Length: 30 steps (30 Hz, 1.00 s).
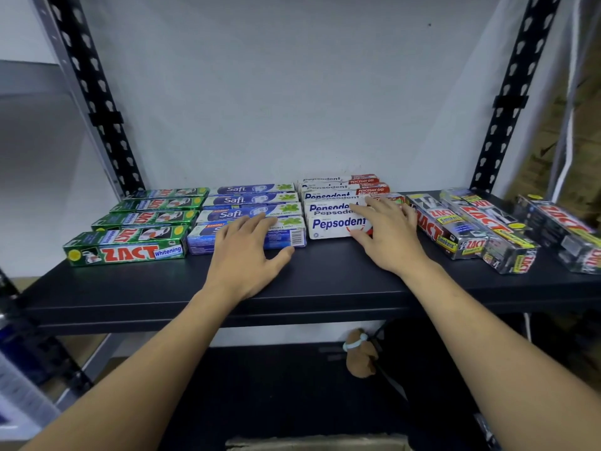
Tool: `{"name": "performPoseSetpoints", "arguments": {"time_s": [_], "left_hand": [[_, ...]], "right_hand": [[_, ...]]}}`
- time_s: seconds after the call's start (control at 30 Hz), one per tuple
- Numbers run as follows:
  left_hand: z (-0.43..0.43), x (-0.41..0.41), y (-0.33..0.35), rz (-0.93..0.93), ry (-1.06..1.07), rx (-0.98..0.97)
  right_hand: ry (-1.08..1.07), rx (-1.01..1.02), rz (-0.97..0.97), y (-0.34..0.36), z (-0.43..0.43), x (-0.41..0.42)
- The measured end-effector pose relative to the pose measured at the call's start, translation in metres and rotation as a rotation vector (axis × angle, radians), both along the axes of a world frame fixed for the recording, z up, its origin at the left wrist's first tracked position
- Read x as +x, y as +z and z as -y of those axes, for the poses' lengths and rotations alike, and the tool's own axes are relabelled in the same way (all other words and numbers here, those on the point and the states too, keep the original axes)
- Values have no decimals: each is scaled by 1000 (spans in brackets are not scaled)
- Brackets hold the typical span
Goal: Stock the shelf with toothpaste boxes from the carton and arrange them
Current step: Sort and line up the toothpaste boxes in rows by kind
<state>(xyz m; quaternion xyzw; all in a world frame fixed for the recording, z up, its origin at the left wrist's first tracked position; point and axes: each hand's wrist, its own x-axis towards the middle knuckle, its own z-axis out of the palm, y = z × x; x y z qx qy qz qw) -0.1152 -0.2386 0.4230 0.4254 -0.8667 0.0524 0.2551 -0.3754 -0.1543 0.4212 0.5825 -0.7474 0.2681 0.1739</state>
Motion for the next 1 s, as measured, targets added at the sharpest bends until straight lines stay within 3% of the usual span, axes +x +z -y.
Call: {"name": "performPoseSetpoints", "arguments": {"time_s": [0.8, 1.0], "left_hand": [[-2, 0, 1, 21, 16, 7], [-6, 0, 4, 66, -16, -111]], "right_hand": [[-39, 9, -1, 1, 0, -1], [-80, -18, -39, 8, -15, 7]]}}
